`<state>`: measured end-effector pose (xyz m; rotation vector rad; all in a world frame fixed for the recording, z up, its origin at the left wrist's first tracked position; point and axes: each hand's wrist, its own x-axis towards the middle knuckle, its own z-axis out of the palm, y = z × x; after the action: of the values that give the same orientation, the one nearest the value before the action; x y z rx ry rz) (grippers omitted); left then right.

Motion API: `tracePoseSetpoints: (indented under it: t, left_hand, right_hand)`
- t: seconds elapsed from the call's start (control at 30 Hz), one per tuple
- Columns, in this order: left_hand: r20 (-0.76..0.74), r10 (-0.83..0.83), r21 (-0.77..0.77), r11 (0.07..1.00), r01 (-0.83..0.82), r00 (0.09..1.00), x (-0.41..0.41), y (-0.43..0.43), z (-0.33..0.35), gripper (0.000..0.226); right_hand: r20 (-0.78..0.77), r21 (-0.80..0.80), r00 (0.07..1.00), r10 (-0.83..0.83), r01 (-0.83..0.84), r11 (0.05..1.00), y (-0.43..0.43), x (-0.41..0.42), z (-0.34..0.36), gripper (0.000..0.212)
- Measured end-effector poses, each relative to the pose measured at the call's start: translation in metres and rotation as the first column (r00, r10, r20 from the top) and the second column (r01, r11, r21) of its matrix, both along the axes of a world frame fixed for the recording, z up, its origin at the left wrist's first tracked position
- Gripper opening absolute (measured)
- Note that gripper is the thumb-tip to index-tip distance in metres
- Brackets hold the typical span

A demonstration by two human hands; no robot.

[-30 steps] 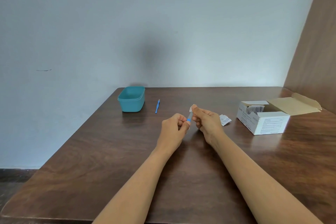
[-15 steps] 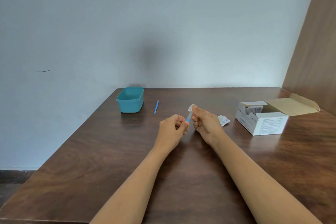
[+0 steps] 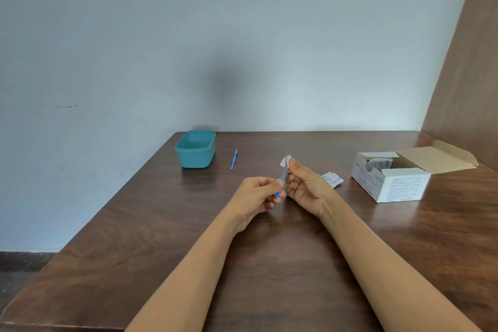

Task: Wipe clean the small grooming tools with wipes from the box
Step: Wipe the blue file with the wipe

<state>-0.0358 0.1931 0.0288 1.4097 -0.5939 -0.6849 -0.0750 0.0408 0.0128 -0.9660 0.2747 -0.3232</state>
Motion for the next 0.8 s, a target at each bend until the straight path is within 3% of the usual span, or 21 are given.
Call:
tracePoseSetpoints:
  t: [0.1, 0.23, 0.33, 0.47, 0.53, 0.67, 0.8]
  left_hand:
    - [-0.099, -0.054, -0.03, 0.998, 0.051, 0.994, -0.001, 0.0, 0.003, 0.011]
    - [-0.296, -0.085, -0.094, 0.994, 0.06, 0.951, 0.002, 0.004, 0.007, 0.016]
    - [-0.414, -0.104, -0.095, 0.993, 0.071, 0.904, 0.002, 0.005, 0.008, 0.015]
    - [-0.423, -0.116, -0.067, 0.993, 0.097, 0.899, -0.002, 0.002, 0.006, 0.013]
    - [-0.427, -0.117, -0.072, 0.993, 0.096, 0.897, -0.002, 0.002, 0.007, 0.012]
    - [-0.454, -0.12, -0.111, 0.991, 0.078, 0.883, 0.001, 0.007, 0.009, 0.014]
    - [-0.45, -0.13, -0.109, 0.99, 0.09, 0.884, 0.0, 0.004, 0.008, 0.015]
  right_hand:
    - [0.028, 0.008, 0.998, 0.058, -0.058, 0.998, -0.002, 0.0, -0.003, 0.046]
    - [0.001, -0.114, 0.981, 0.193, -0.192, 0.975, 0.005, -0.003, -0.001, 0.016]
    - [0.037, -0.069, 0.989, 0.143, -0.141, 0.988, 0.007, -0.001, 0.0, 0.018]
    - [0.082, 0.078, 0.996, 0.042, -0.049, 0.996, 0.003, 0.001, -0.001, 0.032]
    - [0.094, 0.027, 0.985, 0.147, -0.15, 0.988, 0.003, -0.001, -0.001, 0.043]
    - [0.069, -0.128, 0.95, 0.303, -0.293, 0.948, 0.008, -0.004, -0.001, 0.045]
    - [0.138, -0.004, 0.976, 0.169, -0.171, 0.985, 0.008, -0.002, 0.001, 0.039]
